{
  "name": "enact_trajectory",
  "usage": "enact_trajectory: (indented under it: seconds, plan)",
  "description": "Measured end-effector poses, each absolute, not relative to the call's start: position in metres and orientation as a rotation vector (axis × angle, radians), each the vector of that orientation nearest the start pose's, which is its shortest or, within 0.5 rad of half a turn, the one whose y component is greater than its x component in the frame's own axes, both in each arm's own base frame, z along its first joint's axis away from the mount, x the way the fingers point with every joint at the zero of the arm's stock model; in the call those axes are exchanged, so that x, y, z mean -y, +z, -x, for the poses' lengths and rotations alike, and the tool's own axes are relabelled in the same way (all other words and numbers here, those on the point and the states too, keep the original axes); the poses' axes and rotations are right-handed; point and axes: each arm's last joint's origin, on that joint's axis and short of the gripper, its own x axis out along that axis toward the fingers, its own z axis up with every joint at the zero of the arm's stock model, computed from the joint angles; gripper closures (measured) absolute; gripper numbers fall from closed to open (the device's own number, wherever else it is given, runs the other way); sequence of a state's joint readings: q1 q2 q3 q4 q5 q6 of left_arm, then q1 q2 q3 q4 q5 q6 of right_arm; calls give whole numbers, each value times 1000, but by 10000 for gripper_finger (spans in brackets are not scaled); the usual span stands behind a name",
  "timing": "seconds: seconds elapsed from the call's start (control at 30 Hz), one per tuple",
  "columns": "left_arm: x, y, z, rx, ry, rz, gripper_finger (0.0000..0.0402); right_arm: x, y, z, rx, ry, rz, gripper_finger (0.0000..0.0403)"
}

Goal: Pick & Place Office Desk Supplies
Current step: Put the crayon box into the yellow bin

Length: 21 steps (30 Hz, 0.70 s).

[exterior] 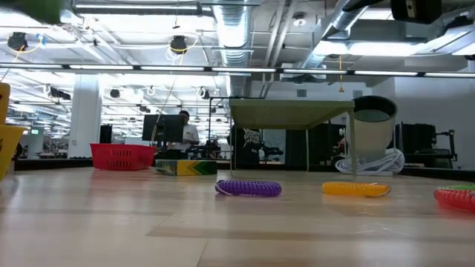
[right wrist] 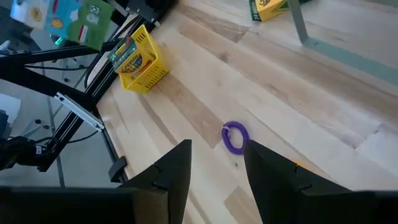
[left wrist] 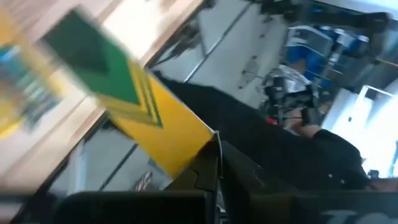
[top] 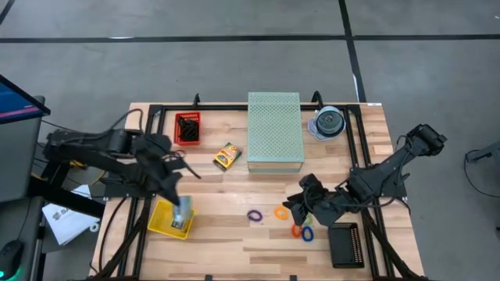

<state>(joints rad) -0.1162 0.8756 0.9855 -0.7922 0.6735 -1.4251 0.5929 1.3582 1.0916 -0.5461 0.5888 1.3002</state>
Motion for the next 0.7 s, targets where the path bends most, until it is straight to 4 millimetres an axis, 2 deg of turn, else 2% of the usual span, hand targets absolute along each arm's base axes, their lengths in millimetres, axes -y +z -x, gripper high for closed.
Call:
enact_trajectory:
  seconds: [0.2,0.43,0.7]
  plan:
    - [32,333,-119,-1221,-36,1533,401,-139,288,-243,-530,-436,-781,257]
    - [30,334,-95,-1250,14,1590,401,-137,288,-244,-529,-440,-780,257]
    - [27,322,-75,-1406,193,1561,401,-138,288,-244,-530,-441,-779,257]
